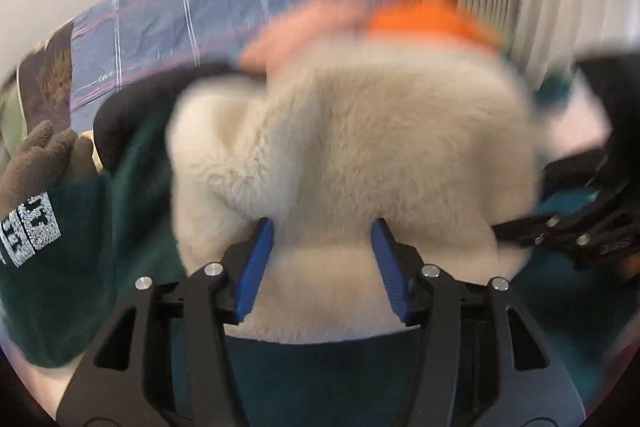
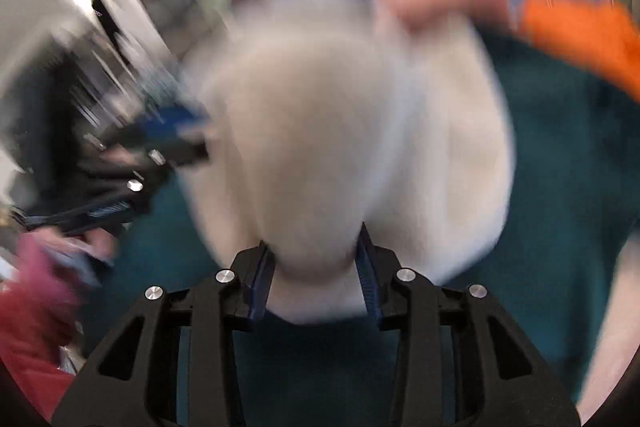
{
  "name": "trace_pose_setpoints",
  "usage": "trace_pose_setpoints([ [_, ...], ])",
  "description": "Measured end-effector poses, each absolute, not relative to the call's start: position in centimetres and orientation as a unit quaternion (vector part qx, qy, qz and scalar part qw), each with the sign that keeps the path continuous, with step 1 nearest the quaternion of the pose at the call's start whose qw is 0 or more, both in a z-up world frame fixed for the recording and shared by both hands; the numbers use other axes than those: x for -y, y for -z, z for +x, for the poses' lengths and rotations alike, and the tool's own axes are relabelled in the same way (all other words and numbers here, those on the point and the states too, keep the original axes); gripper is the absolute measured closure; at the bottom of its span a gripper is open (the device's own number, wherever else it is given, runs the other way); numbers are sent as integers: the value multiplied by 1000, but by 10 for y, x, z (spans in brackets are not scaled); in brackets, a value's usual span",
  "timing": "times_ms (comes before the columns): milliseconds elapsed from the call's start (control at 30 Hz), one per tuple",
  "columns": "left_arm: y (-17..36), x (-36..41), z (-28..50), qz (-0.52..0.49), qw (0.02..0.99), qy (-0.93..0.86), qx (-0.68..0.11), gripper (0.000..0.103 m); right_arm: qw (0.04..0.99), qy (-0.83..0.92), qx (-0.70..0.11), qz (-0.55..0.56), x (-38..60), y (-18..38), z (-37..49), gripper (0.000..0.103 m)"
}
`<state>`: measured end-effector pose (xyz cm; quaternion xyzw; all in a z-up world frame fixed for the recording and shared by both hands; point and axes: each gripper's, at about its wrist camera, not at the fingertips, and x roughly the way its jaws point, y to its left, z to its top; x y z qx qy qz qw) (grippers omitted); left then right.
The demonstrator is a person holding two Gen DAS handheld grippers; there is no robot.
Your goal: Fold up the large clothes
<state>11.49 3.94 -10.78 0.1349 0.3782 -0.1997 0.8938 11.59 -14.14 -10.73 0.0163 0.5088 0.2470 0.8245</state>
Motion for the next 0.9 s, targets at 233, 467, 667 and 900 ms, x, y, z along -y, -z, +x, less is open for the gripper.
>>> trace_pose_setpoints([
  [233,67,-107,122,3,914,217,-341,38,863,-269,-415,101,211,22,138,42],
  [467,69,-123,229,-62,901,184,-389,31,854,-188,-472,116,213,47,265,39],
  [667,93,-102,268,-51,884,199,-421,92,851,-219,-470,87,184,65,284,93],
  [900,95,-103,296,-29,920,154,-358,87,899,-180,-398,25,182,70,312,91],
])
